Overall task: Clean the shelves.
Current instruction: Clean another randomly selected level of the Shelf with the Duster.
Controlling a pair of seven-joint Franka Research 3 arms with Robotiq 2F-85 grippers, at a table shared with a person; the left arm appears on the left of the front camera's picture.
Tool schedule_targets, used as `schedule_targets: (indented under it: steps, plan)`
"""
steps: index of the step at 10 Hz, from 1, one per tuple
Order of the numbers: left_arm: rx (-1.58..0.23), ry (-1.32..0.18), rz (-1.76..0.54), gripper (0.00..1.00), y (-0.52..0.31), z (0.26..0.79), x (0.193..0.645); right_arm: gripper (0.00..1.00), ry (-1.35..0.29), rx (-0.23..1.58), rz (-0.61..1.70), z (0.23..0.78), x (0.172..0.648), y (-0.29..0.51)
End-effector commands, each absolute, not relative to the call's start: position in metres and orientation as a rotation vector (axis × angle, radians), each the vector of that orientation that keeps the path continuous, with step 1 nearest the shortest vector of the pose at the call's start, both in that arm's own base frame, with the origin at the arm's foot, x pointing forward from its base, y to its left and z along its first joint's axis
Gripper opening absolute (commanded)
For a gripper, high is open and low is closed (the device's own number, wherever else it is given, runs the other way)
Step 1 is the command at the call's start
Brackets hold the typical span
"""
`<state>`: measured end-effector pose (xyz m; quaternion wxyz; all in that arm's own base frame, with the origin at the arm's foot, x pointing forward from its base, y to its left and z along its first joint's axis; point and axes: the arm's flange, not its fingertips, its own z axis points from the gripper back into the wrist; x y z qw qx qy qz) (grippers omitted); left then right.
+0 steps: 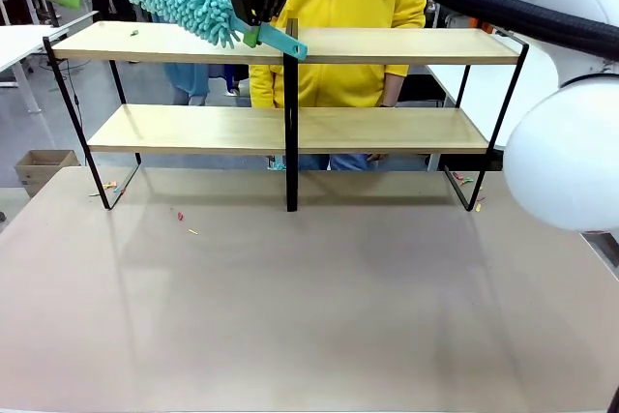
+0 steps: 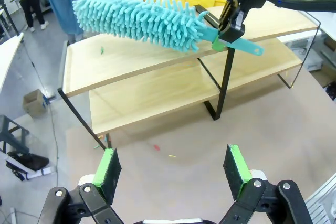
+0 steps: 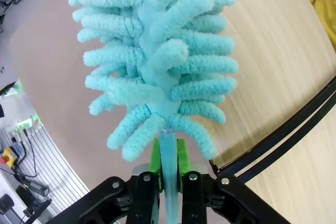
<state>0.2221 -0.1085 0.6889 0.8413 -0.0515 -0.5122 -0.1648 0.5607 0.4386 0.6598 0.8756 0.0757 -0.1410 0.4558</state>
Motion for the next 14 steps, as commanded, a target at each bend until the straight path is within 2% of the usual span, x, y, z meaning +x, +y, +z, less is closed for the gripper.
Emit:
schedule_targets:
  steps: [1,7,11,14]
  plan:
    - [-0.114,-1.084,-0.350,1.00,-0.107,0.688,0.221,0.12,-0.309,0.086,0.970,0.674,0.578,0.455]
    - [-0.114,-1.084,-0.350,1.00,-0.107,0.688,0.221,0.12,-0.294,-0.038,0.957,0.670,0.595,0.477]
    - [-0.114,-1.084,-0.350,1.00,-0.107,0.688,0.221,0.12,-0.430,-0.134,0.982,0.677,0.589,0.472]
    - [-0.114,-1.084,-0.350,1.00,-0.107,0.688,0.221,0.12,-0.522,-0.277,0.958,0.673,0.586,0.481]
